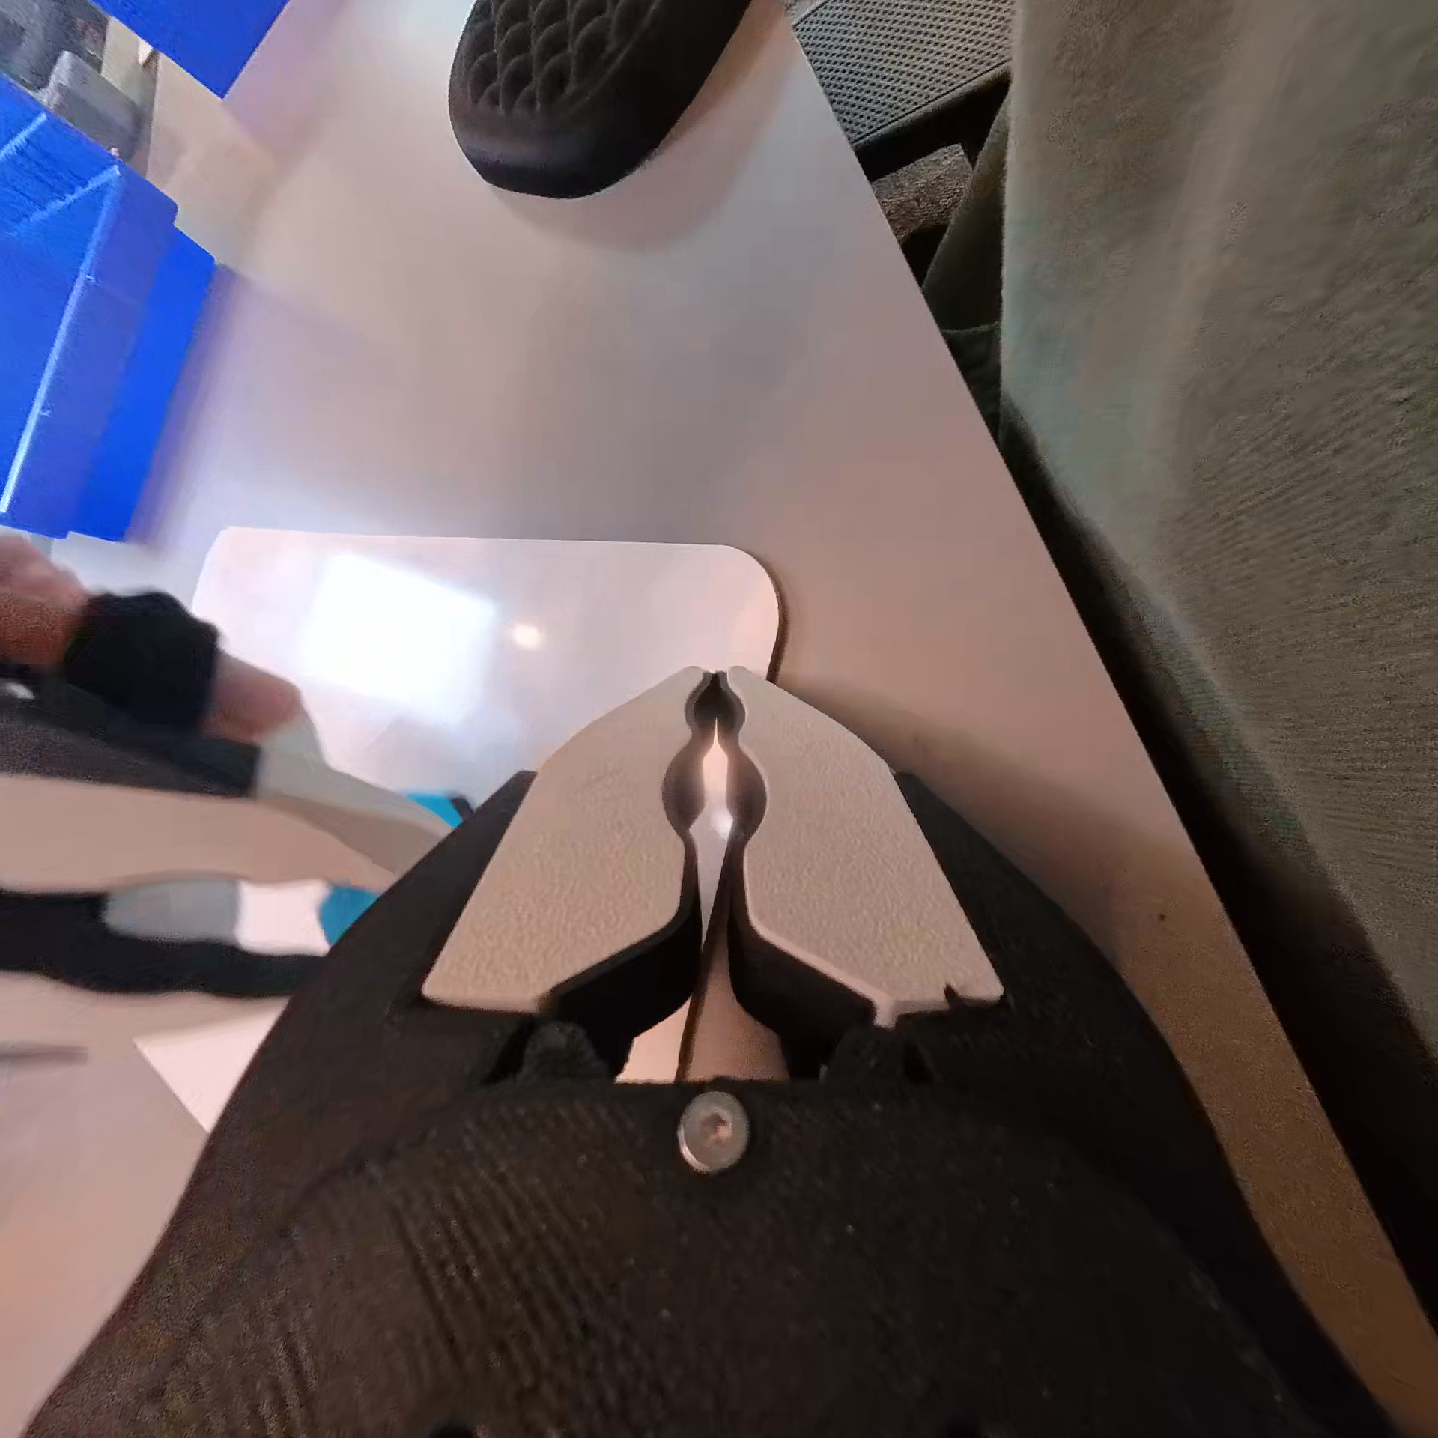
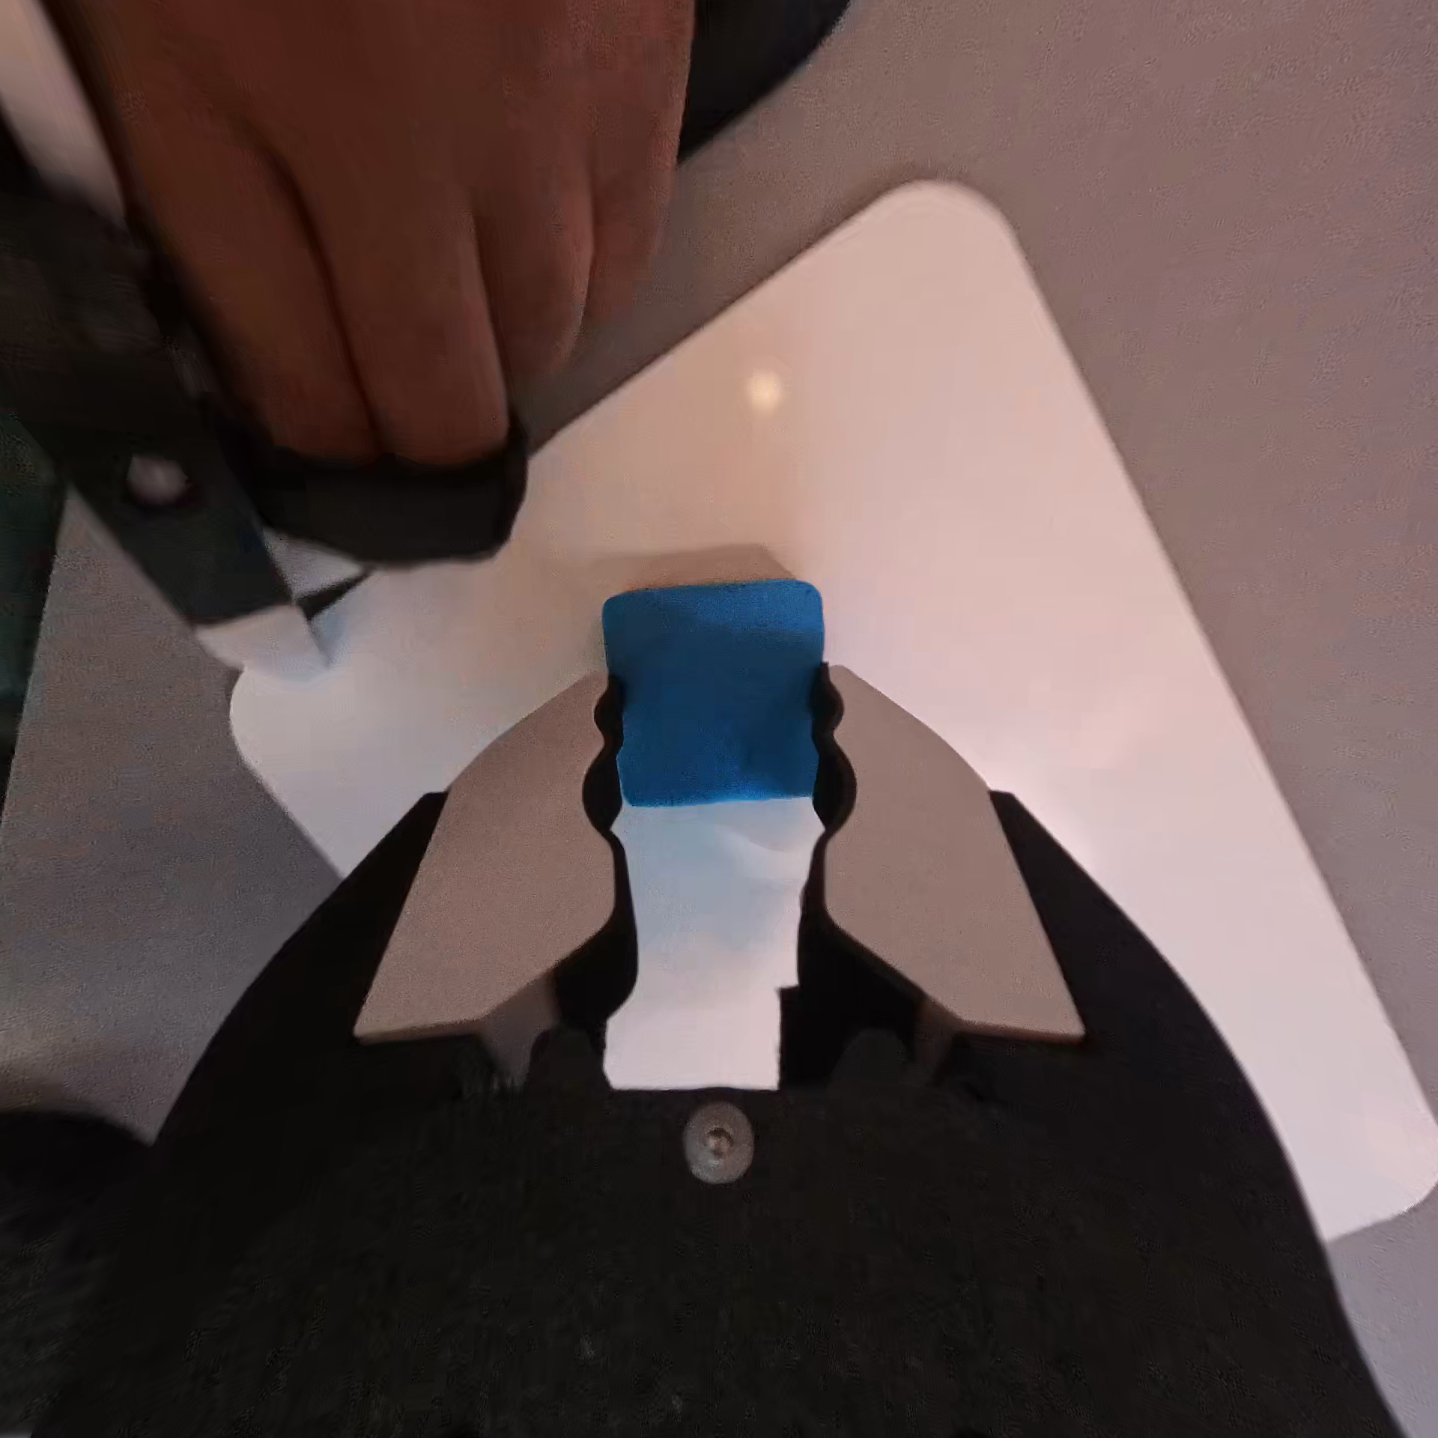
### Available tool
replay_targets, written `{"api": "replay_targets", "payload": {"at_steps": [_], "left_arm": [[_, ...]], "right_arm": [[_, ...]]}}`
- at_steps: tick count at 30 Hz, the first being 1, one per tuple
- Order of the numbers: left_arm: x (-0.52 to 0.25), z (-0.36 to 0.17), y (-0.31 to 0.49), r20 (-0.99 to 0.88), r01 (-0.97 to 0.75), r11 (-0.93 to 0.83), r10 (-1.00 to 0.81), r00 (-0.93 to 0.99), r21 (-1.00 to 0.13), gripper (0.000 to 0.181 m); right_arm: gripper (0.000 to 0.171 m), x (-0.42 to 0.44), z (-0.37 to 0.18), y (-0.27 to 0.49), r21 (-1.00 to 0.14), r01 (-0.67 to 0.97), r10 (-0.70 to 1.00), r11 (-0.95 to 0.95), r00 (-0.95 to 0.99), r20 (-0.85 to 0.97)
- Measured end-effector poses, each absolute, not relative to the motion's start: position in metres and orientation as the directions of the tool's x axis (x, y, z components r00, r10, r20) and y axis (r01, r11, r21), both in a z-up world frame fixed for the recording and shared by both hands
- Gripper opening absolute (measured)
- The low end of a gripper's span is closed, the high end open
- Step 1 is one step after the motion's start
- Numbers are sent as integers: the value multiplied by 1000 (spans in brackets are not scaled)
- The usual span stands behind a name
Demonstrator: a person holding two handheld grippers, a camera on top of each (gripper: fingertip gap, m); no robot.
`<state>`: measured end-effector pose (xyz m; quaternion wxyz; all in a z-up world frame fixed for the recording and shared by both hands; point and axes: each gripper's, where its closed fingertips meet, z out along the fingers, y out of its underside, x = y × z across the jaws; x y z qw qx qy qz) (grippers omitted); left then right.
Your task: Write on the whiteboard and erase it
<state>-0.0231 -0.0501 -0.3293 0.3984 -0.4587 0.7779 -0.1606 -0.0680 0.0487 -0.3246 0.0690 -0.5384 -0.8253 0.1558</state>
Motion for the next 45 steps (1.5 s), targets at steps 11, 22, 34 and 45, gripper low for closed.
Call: {"api": "replay_targets", "payload": {"at_steps": [11, 22, 34, 45], "left_arm": [[-24, -330, -49, -456, -590, 512, -852, -257, -624, 1], [-23, -330, -45, -460, -602, 505, -854, -243, -619, 1], [-32, -331, -10, -406, -714, 320, -912, -54, -623, 0], [-34, -331, -3, -364, -719, 263, -931, -16, -643, 0]], "right_arm": [[48, -53, -325, 74, -369, 902, 968, 225, -249, -21], [48, 16, -325, 194, -340, 910, 967, -236, 255, 9], [48, 131, -324, 147, -395, 743, 810, -541, 586, -8], [48, 166, -320, 104, -227, 823, 833, -521, 548, 72]]}}
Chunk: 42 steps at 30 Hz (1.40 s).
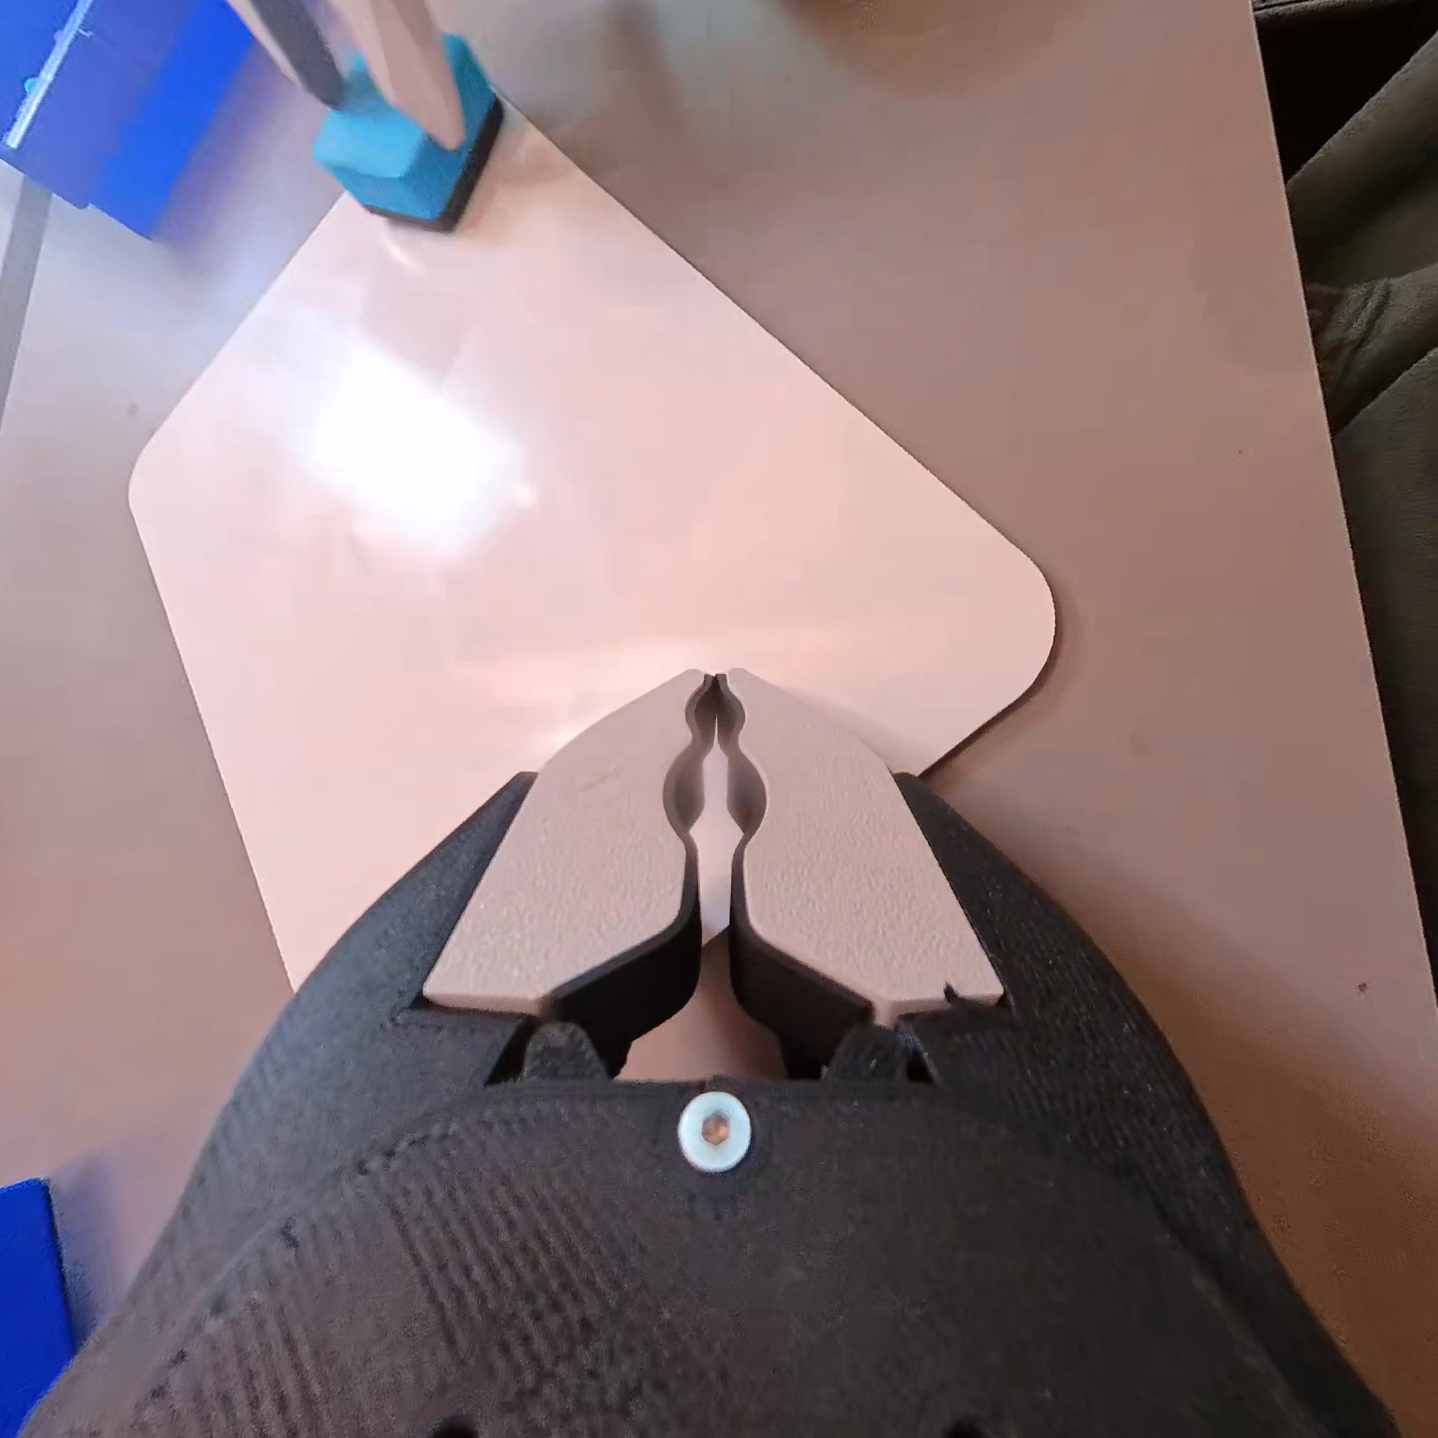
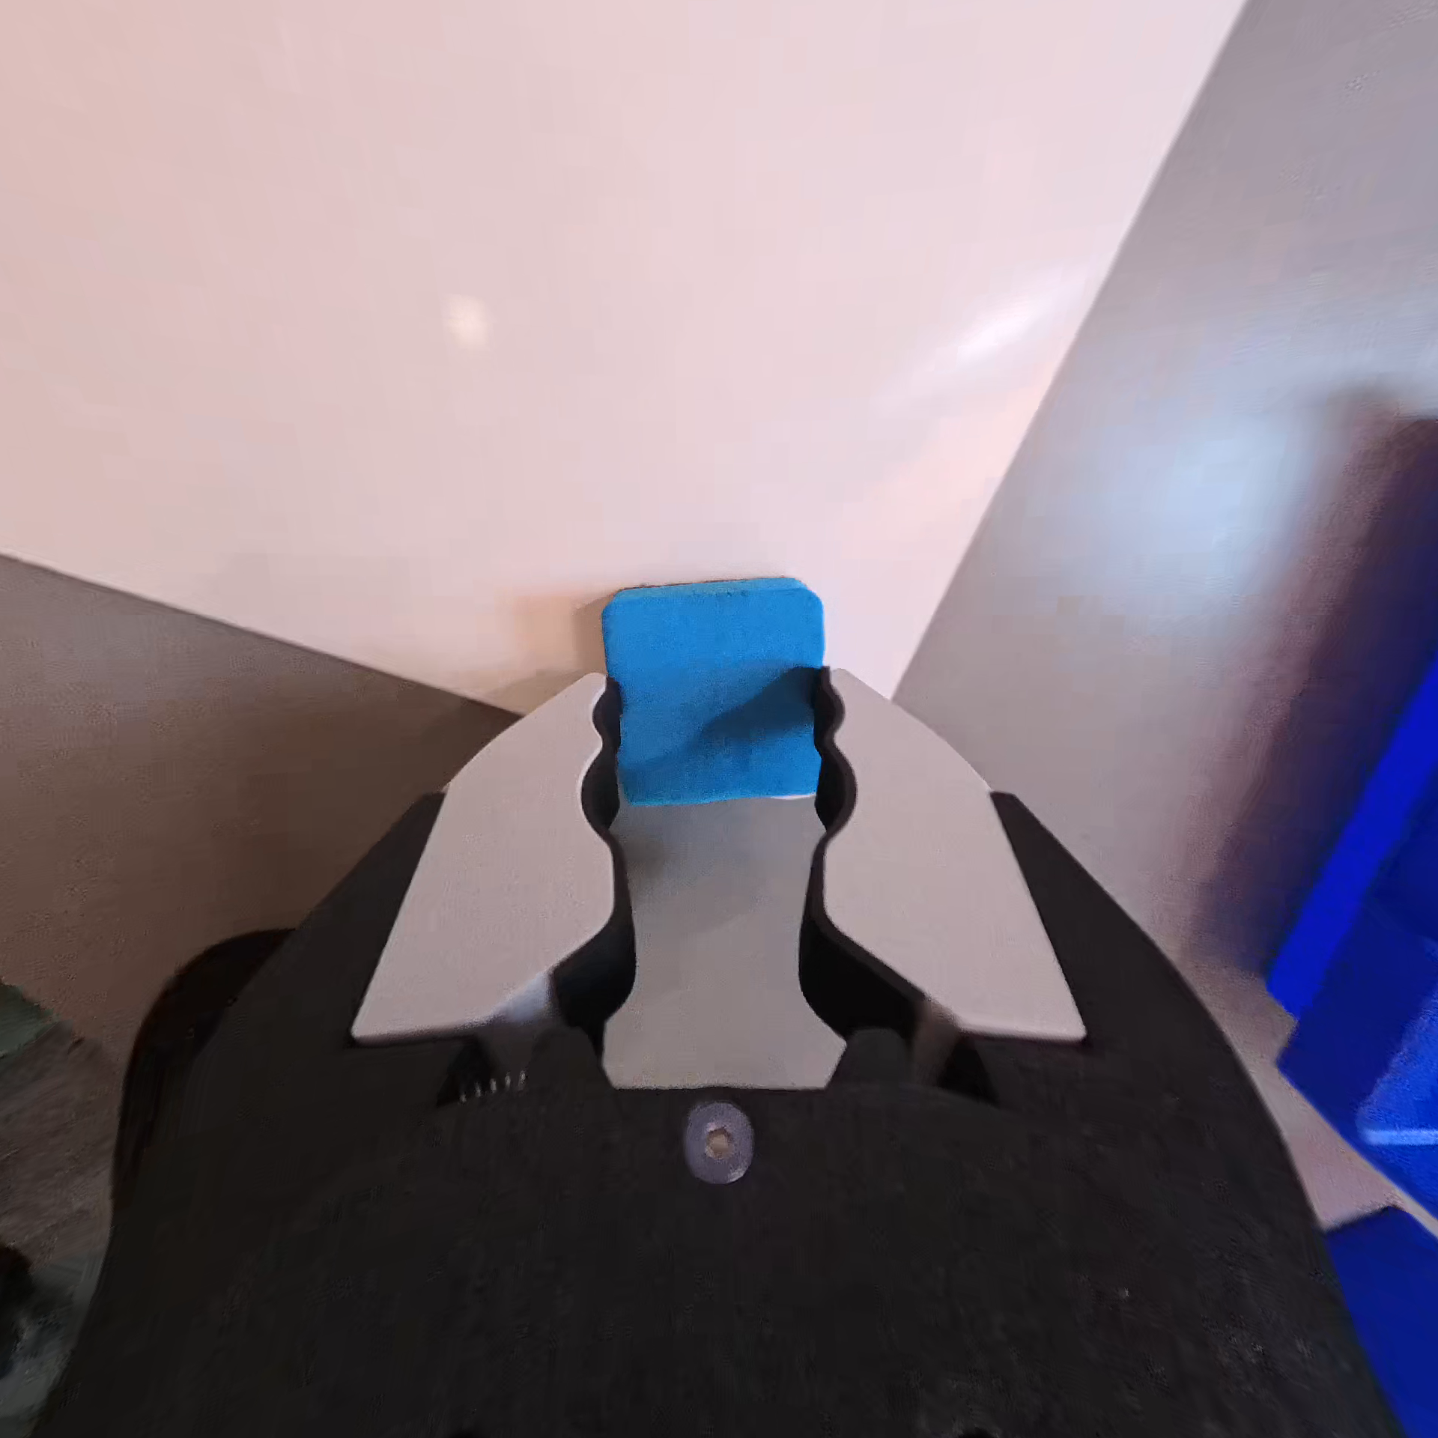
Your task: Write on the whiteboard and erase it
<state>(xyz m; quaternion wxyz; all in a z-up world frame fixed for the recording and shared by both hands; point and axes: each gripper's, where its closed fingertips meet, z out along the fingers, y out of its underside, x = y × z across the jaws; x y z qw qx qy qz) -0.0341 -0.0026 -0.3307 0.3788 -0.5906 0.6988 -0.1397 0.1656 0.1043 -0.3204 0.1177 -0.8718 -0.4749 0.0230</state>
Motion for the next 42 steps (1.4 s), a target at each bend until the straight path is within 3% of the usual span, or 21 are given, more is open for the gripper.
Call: {"api": "replay_targets", "payload": {"at_steps": [3, 7, 12, 17, 20, 23, 26, 29, 33, 42], "left_arm": [[-36, -330, 2, -366, -713, 257, -931, 0, -652, 0], [-37, -322, 8, -322, -664, 227, -946, 23, -712, 0], [-41, -288, 29, -298, -525, 189, -946, 130, -830, 0], [-55, -257, 60, -168, -323, 80, -952, 256, -943, 0], [-62, -252, 72, -57, -229, -8, -960, 273, -974, 0], [-64, -250, 75, 83, -152, -123, -966, 245, -981, 0], [-66, -247, 78, 131, -113, -162, -962, 241, -980, 0], [-66, -247, 78, 130, -113, -162, -961, 243, -980, 0], [-66, -247, 78, 110, -120, -143, -961, 252, -982, 0], [-65, -253, 78, 58, -173, -107, -962, 267, -979, 6]], "right_arm": [[49, 150, -302, 137, -431, 747, 802, -507, 592, 83], [49, 131, -267, 165, -699, 624, 761, -349, 624, 177], [49, 129, -255, 176, -857, 478, 693, -192, 685, 227], [49, 130, -238, 177, -963, 255, 669, -85, 731, 134], [49, 124, -224, 170, -983, 180, 689, -22, 715, 116], [49, 119, -219, 166, -974, 222, 665, 50, 720, 198], [49, 132, -219, 175, -939, 341, 565, 48, 766, 307], [49, 157, -209, 186, -957, 290, 493, 14, 831, 259], [49, 186, -221, 207, -966, 232, 431, -114, 888, 162], [49, 157, -277, 277, -826, 324, 401, -462, 906, 131]]}}
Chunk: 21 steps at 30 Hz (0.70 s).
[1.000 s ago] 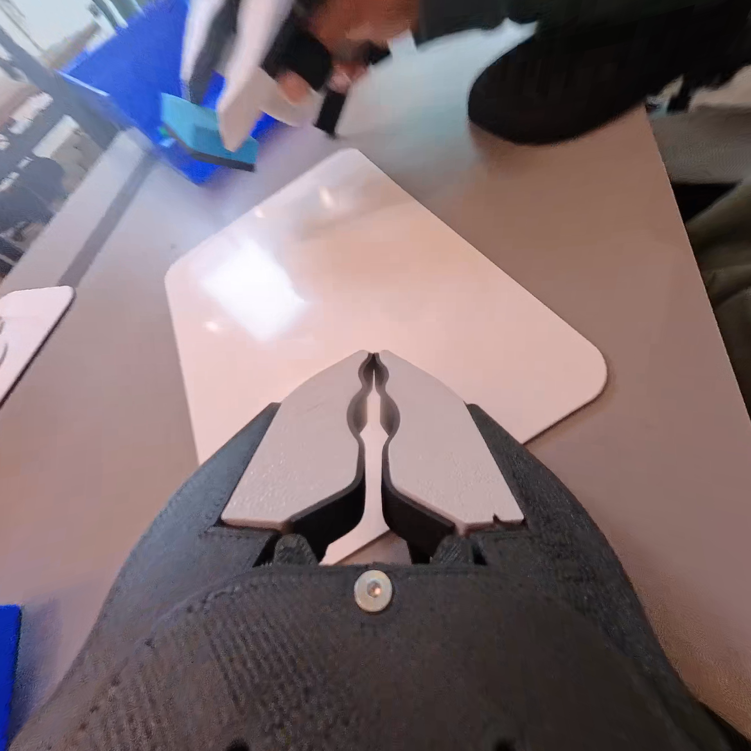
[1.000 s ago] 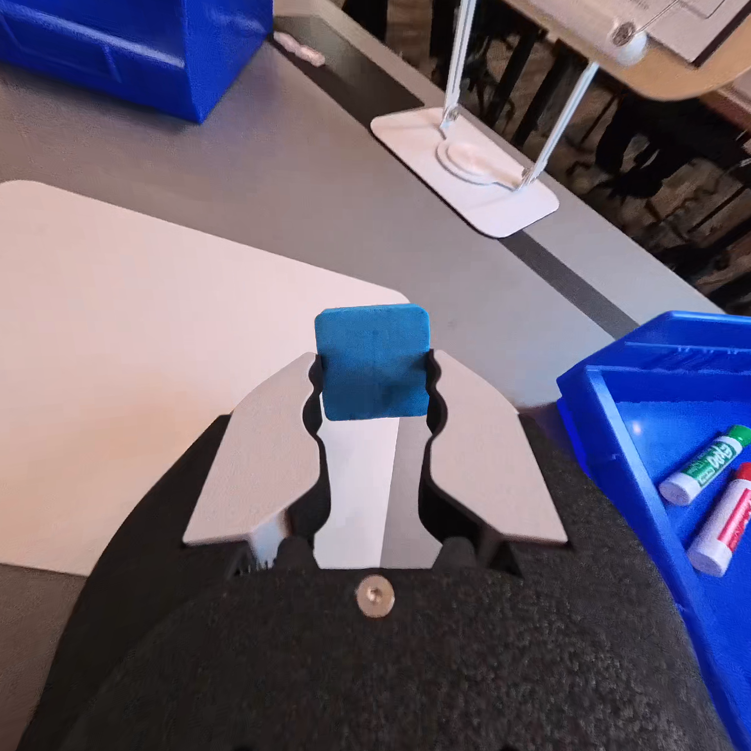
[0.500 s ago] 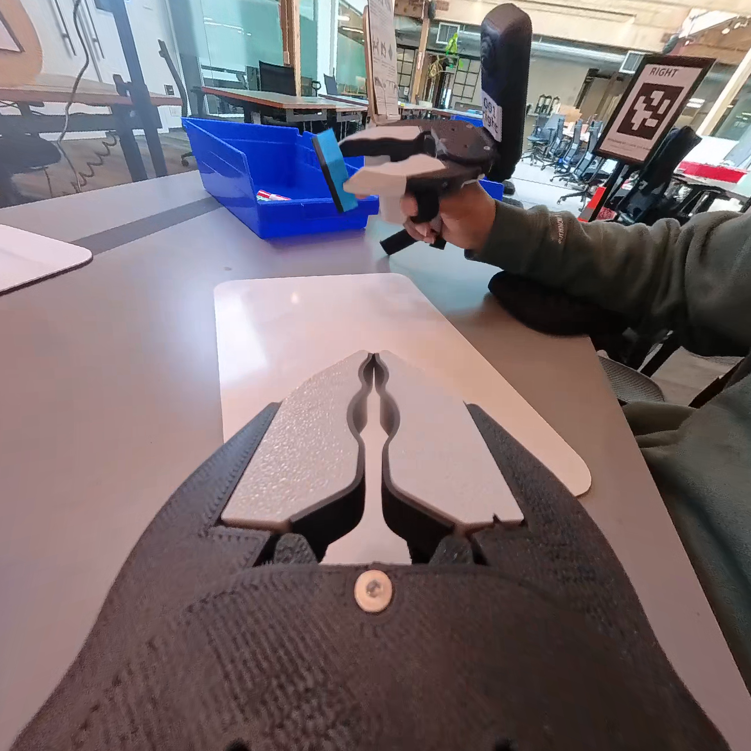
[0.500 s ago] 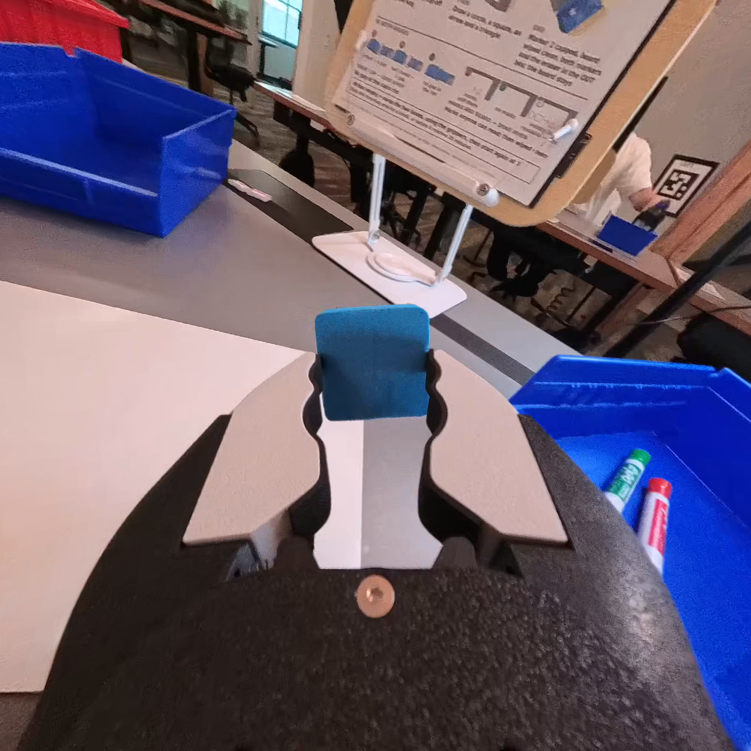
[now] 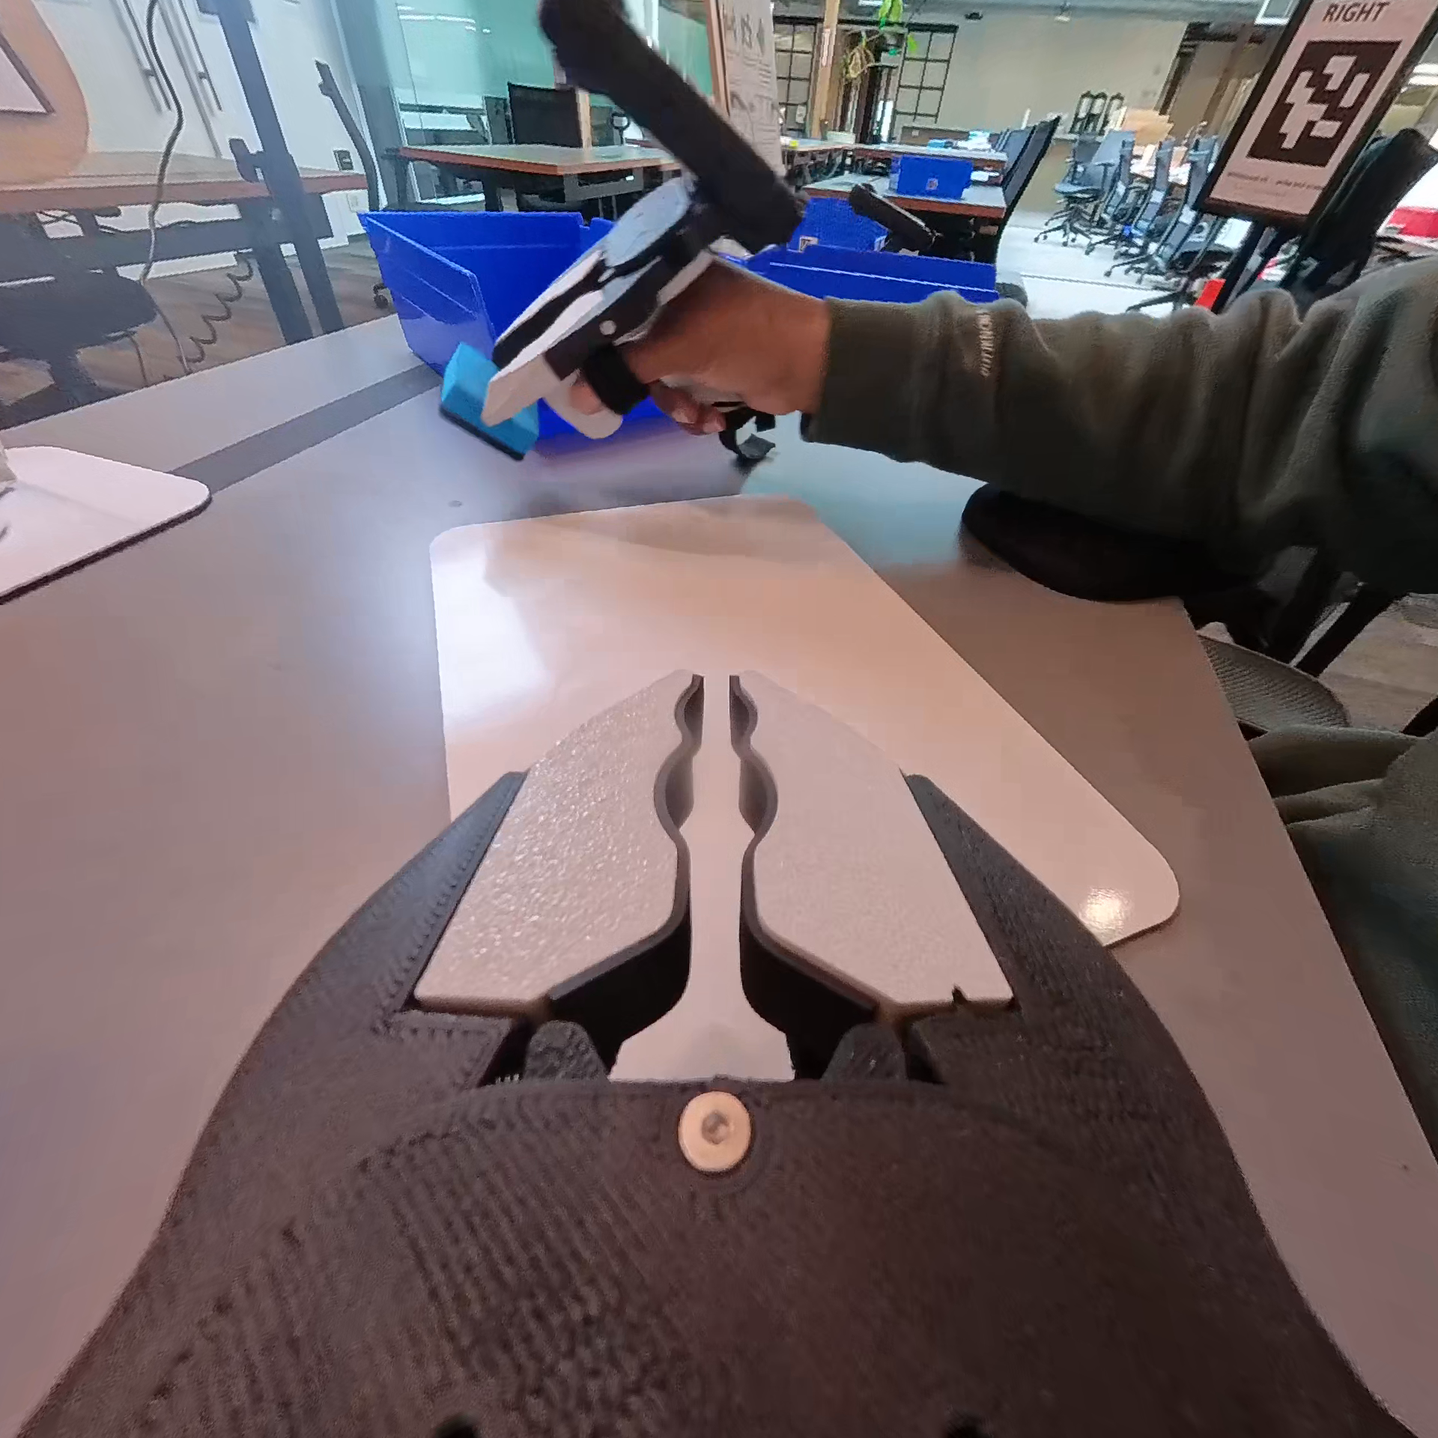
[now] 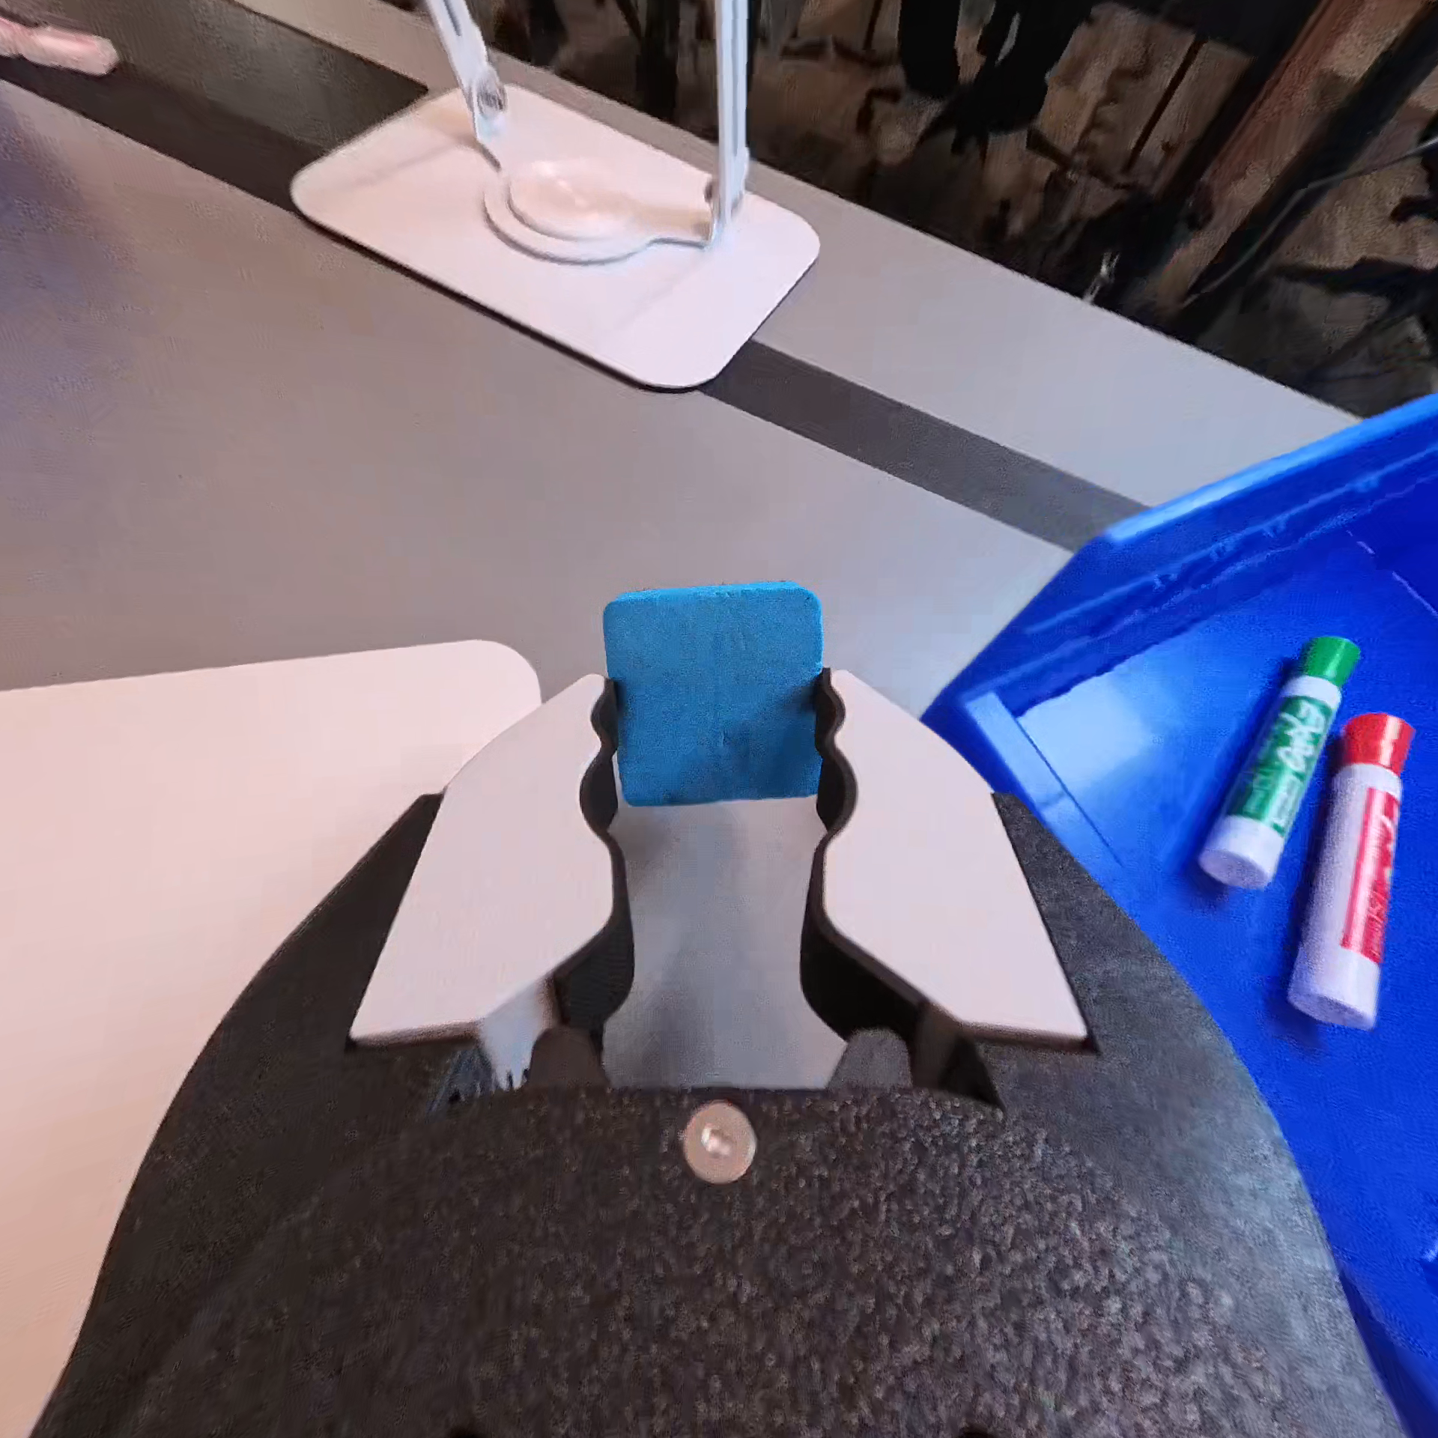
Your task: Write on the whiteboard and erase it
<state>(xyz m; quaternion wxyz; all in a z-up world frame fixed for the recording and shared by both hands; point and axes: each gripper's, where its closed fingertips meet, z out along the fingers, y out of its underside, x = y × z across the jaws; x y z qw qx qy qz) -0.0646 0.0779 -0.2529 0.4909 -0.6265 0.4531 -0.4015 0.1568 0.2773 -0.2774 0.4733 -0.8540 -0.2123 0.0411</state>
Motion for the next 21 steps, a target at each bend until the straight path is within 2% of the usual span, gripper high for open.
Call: {"api": "replay_targets", "payload": {"at_steps": [5, 8, 9, 12, 16, 18, 21], "left_arm": [[-66, -253, 79, 47, -177, -99, -960, 277, -979, 6], [-66, -254, 79, 45, -182, -98, -961, 274, -978, 6], [-66, -254, 79, 44, -184, -98, -961, 274, -978, 6], [-67, -255, 78, 41, -185, -95, -960, 275, -978, 6], [-69, -253, 83, 73, -167, -125, -954, 290, -978, 6], [-75, -251, 91, 102, -144, -154, -943, 318, -977, 7], [-91, -252, 112, 71, -160, -146, -915, 398, -976, 6]], "right_arm": [[49, 137, -310, 316, -734, 303, 365, -608, 928, 80], [50, 134, -319, 328, -731, 275, 347, -625, 936, 56], [58, 133, -318, 330, -739, 263, 346, -620, 937, 44], [66, 121, -293, 325, -816, 242, 393, -524, 919, 20], [70, 117, -235, 301, -917, 260, 460, -302, 882, 99], [71, 129, -220, 284, -914, 316, 466, -253, 868, 171], [73, 160, -232, 257, -824, 463, 495, -326, 826, 269]]}}
